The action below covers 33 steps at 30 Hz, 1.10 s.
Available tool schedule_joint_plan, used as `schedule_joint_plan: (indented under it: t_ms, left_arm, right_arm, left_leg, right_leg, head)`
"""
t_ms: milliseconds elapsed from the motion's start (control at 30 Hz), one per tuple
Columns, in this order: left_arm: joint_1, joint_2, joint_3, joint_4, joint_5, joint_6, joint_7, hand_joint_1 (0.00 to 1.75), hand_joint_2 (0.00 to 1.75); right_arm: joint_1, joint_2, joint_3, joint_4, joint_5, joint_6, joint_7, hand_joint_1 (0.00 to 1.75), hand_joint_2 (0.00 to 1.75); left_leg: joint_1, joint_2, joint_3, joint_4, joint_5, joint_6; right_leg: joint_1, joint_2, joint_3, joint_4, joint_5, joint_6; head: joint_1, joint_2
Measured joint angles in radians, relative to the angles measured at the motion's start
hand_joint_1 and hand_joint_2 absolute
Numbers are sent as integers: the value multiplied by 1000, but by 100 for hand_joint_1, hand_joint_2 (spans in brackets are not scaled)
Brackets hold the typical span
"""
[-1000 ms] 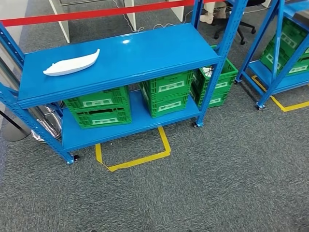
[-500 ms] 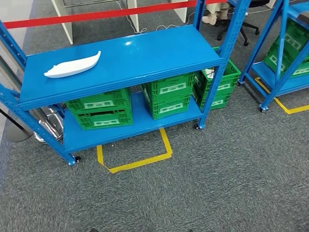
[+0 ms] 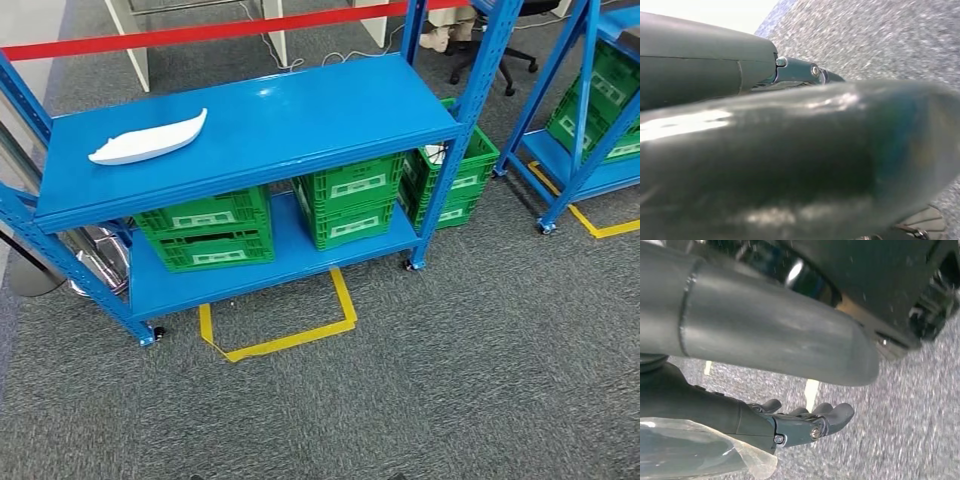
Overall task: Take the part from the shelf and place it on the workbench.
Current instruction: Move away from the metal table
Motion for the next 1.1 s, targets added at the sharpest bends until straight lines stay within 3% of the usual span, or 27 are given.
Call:
schedule_joint_plan:
  t_ms: [67,167,200,233,300,367,433,533,567,600,667,700,733,767,833,867,933,1033,1100]
  left_arm:
    - [1,0,0,0,0,0,0,0,0]
    - [-1,1,1,0,0,1,0,0,0]
    - [-1,0,1,0,0,1,0,0,0]
    - [0,0,1,0,0,1,0,0,0]
    - [2,-1,1,0,0,1,0,0,0]
    - [1,-1,1,0,0,1,0,0,0]
    - [-2,-1,1,0,0,1,0,0,0]
    - [-4,0,1,0,0,0,0,0,0]
    - [-5,0,1,0,0,0,0,0,0]
    - [-5,1,1,0,0,0,0,0,0]
    - [-5,0,1,0,0,-1,0,0,0]
    - [-4,0,1,0,0,-1,0,0,0]
    - [-2,-1,1,0,-1,-1,0,0,0]
    - [0,-1,1,0,-1,-1,0,0,0]
    - [2,0,1,0,-1,-1,0,0,0]
    - [2,1,1,0,-1,-1,0,0,0]
    - [1,1,1,1,-2,-1,-1,0,0]
    - [4,0,1,1,-3,0,-5,0,0]
    - [6,0,1,1,-3,0,-7,0,0]
  right_arm:
    - [0,0,0,0,0,0,0,0,0]
    - [1,0,-1,0,0,0,0,0,0]
    - [3,0,-1,0,0,1,0,0,0]
    - [4,0,-2,0,0,2,0,0,0]
    - [5,0,-2,0,0,4,0,0,0]
    - [4,0,-3,0,0,5,0,0,0]
    - [2,0,-3,0,-1,7,-2,0,0]
    - [6,-1,-4,0,-2,8,-4,0,0]
    - [6,-1,-4,0,-2,9,-4,0,0]
    - [6,-1,-5,0,-2,9,-5,0,0]
    - [5,-1,-5,0,-2,9,-6,0,0]
    - [6,-1,-6,0,-2,9,-6,0,0]
    - [7,-1,-7,0,-2,9,-6,0,0]
    - [8,-1,-8,0,-2,9,-6,0,0]
    - [11,0,-11,0,-2,10,-6,0,0]
    - [10,0,-11,1,-2,10,-6,0,0]
    - [9,1,-13,1,-2,10,-7,0,0]
    - [6,1,-14,2,-2,10,-7,0,0]
    - [4,1,-14,2,-2,11,-8,0,0]
  left_leg:
    - [5,0,8,-12,3,11]
    - [5,1,13,-14,-4,22]
    - [5,1,16,-14,-7,23]
    - [5,0,20,-14,-10,22]
    - [7,-3,35,-13,-20,17]
    - [6,-4,46,-10,-33,6]
    - [2,-4,47,-7,-41,-5]
    - [2,-4,48,2,-53,-16]
    - [3,-3,39,28,-67,-20]
    - [4,-2,17,75,-90,-25]
    - [5,-1,-62,218,-141,-32]
    - [6,-1,-100,277,-152,-33]
    - [6,-1,-124,305,-143,-32]
    - [5,-1,-130,293,-113,-29]
    - [1,-1,-100,183,-18,-15]
    - [-2,0,-81,126,15,-7]
    - [-10,1,-53,54,25,6]
    - [-8,-1,-31,18,6,15]
    - [-2,-3,-9,3,2,24]
  right_leg:
    - [0,2,-23,45,-28,9]
    - [-2,3,-128,238,-109,17]
    - [-2,3,-153,279,-113,19]
    - [-2,3,-159,281,-96,20]
    - [-3,3,-115,172,-17,20]
    - [-3,4,-56,52,28,17]
    - [0,6,-31,15,19,6]
    - [-2,6,-19,8,11,-13]
    - [-4,5,-13,6,8,-19]
    - [-6,4,-7,4,5,-24]
    - [-6,3,4,4,-6,-30]
    - [-5,3,10,4,-11,-31]
    - [-5,4,18,4,-18,-31]
    - [-4,6,28,4,-26,-30]
    - [-3,7,49,3,-43,-26]
    - [-2,7,56,2,-52,-23]
    - [-1,6,60,-1,-61,-14]
    - [-1,3,75,1,-58,3]
    - [-1,3,46,56,-76,11]
  head:
    - [4,0]
    - [9,0]
    - [8,0]
    - [9,0]
    - [9,0]
    - [9,0]
    - [8,0]
    - [5,0]
    - [2,0]
    - [0,0]
    - [-4,0]
    - [-4,0]
    - [-4,0]
    - [-5,0]
    - [-4,0]
    - [-3,0]
    - [-1,0]
    - [-2,0]
    - [2,0]
